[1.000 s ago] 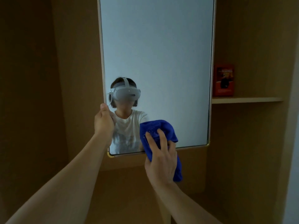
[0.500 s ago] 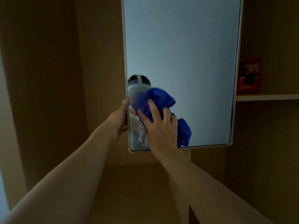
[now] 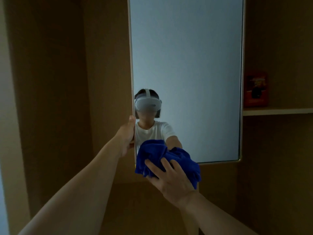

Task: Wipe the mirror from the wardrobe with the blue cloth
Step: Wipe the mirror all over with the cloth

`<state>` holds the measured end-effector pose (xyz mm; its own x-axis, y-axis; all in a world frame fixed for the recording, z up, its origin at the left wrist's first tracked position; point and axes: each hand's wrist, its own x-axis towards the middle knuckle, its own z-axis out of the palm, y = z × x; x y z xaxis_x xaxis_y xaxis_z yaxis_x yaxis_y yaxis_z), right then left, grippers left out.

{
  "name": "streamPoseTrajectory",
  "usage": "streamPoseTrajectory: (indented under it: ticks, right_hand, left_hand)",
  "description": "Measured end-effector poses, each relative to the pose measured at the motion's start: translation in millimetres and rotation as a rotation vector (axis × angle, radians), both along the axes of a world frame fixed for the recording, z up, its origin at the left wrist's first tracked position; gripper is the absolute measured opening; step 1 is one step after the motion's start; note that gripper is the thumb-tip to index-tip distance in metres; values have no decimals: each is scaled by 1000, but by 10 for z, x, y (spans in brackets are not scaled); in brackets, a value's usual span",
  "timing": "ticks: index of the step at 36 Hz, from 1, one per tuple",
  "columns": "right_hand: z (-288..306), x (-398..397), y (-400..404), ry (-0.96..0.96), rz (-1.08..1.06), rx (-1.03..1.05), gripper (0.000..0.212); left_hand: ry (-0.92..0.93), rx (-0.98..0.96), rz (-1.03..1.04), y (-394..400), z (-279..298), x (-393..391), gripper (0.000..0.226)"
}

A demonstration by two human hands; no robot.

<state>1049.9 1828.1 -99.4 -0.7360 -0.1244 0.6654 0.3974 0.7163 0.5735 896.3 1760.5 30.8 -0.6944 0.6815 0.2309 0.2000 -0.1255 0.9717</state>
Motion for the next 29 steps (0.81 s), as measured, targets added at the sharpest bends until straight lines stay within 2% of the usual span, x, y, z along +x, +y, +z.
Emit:
streamPoseTrajectory:
  ticks: [4, 8, 16, 20, 24, 29]
  right_hand:
    - [198, 35, 77, -75, 2, 75, 34]
    - [543, -24, 64, 114, -8, 15, 48]
    - [1086, -163, 29, 335, -109, 11, 50]
    - [966, -220, 28, 346, -138, -32, 60]
    - [591, -175, 59, 226, -57, -78, 69]
    - [133, -115, 3, 76, -37, -154, 58]
  left_hand:
    - [23, -15, 14, 20, -15, -5, 66]
    - [38, -8, 27, 56, -35, -1, 65]
    - [54, 29, 82, 105, -46, -34, 52]
    - [45, 32, 72, 108, -46, -42, 52]
    - [52, 24, 33, 121, -49, -57, 59]
    - [44, 34, 44, 151, -59, -73, 54]
